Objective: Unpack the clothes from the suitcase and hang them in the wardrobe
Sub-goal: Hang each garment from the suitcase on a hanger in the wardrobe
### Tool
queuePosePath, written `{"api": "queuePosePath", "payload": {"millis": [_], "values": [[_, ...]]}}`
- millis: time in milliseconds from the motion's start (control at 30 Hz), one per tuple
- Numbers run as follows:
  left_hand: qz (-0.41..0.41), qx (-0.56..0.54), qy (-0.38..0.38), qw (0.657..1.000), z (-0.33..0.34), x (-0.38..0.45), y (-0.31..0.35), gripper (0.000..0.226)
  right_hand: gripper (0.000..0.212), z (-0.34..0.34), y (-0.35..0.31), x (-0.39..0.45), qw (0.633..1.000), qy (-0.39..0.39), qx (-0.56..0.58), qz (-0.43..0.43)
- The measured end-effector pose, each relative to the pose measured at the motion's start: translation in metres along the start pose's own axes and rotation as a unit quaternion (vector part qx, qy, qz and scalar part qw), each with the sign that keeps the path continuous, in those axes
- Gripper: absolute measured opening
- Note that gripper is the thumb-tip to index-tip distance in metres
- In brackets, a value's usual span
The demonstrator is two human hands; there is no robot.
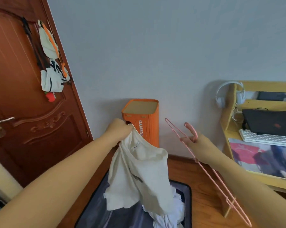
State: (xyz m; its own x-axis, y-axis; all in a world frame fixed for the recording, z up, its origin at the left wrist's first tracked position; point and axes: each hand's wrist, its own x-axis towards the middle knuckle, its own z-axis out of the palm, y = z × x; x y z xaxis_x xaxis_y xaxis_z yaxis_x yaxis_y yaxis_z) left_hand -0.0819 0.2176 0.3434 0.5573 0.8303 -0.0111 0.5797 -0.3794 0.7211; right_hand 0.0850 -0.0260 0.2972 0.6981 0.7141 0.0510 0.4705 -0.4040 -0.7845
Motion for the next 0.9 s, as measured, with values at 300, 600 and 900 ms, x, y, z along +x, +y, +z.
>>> {"api": "queuePosePath", "payload": {"millis": [300, 600, 900], "values": [[0.071, 0.226, 0.000, 0.972, -0.003, 0.014, -0.002, 0.039, 0.017, -0.036, -0.058, -0.055, 0.991, -0.107, 0.061, -0.059], [0.243, 0.240, 0.035, 0.939, -0.013, -0.039, 0.036, 0.028, 0.022, 0.040, -0.100, -0.011, 0.989, -0.108, 0.058, -0.087], [0.195, 0.314, 0.098, 0.924, -0.061, -0.033, 0.011, 0.034, 0.025, -0.002, -0.106, -0.019, 0.994, -0.044, 0.048, -0.090]]}}
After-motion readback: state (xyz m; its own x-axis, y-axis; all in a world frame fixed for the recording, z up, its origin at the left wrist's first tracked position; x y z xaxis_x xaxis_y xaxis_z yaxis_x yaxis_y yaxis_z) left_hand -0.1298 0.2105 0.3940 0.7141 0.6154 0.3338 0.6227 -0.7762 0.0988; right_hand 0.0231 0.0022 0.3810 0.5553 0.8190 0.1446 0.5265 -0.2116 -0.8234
